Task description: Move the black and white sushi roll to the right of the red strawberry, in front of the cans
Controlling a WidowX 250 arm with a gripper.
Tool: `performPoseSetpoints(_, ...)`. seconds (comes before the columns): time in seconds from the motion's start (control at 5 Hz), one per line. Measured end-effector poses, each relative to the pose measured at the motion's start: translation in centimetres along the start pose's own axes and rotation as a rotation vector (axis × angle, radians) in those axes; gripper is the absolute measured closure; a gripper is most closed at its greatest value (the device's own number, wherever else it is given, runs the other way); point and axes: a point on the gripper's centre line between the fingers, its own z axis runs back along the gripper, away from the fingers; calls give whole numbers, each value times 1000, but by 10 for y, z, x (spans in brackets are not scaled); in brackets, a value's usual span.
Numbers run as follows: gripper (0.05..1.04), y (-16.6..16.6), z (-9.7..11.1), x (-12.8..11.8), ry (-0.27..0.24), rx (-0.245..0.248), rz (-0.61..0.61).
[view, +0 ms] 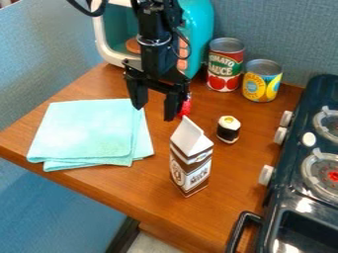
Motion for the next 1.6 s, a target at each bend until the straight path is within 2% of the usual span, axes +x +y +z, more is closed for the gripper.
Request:
performPoseSetpoints(0.2, 79, 0, -11, -4, 37, -2, 0)
performPoseSetpoints(0.4, 79, -3, -13, 4, 31, -3, -20)
performPoseSetpoints(0.6, 79, -17, -12, 19, 2, -43, -60)
performPoseSetpoints(0.8, 79, -24, 5, 39, -39, -41, -56)
performPoseSetpoints(1.0, 79, -43, 9, 56, -54, -32, -72)
performPoseSetpoints(1.2, 79, -55, 1, 67, -54, -38, -83)
performPoseSetpoints(1.4, 79, -58, -7, 69, -23, -46, -87)
performPoseSetpoints(1.6, 79, -69, -21, 67, 34, -47, -104)
